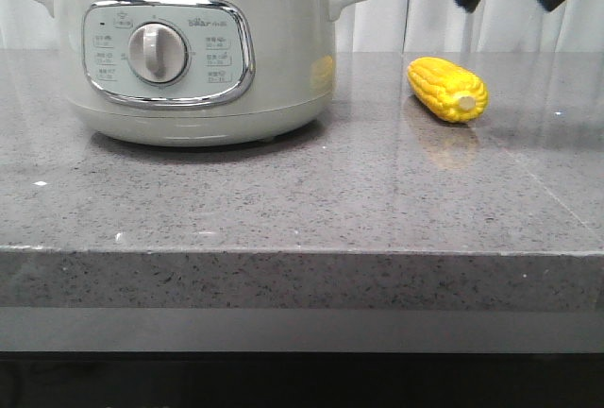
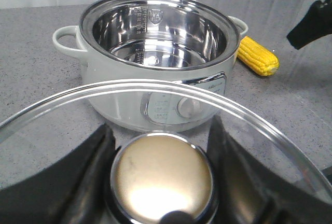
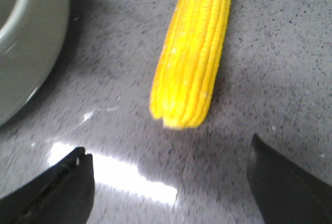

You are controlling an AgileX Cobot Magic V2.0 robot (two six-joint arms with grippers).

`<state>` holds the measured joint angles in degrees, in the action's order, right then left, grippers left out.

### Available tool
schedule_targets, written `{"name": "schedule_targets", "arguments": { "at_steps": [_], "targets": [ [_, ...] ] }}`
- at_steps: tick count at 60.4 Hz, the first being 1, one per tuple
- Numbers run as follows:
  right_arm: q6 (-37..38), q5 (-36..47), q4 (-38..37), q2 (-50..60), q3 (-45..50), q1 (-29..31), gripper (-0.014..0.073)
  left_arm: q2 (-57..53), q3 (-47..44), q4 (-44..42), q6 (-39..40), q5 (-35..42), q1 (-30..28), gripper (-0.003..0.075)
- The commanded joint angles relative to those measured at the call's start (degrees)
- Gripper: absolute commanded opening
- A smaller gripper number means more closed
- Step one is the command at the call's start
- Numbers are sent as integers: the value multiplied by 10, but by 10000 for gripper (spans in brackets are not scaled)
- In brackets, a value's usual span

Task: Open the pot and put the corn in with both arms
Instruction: 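Lower the right gripper over the yellow corn cob and grasp it, then lift the corn with the right gripper and carry it over the pot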

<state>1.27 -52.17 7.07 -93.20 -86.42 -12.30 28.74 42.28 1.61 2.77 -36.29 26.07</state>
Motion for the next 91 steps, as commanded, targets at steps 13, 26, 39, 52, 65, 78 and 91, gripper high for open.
{"name": "schedule_targets", "arguments": {
  "at_steps": [13, 26, 39, 52, 65, 78, 91],
  "targets": [
    [34, -32, -21, -108, -143, 0, 613, -1, 22, 4, 2, 79, -2, 189],
    [34, -44, -20, -161, -188, 0, 613, -1, 22, 4, 2, 79, -2, 189],
    [33, -43, -20, -180, -189, 0, 613, -1, 22, 4, 2, 79, -2, 189],
    [32, -55, -20, -196, -189, 0, 613, -1, 22, 4, 2, 79, -2, 189],
    [28, -63, -20, -199, -189, 0, 451, -1, 22, 4, 2, 79, -2, 189],
    [25, -64, -21, -192, -189, 0, 306, -1, 22, 4, 2, 79, -2, 189],
    [19, -74, -21, -143, -189, 0, 306, -1, 22, 4, 2, 79, -2, 189]
  ]
}}
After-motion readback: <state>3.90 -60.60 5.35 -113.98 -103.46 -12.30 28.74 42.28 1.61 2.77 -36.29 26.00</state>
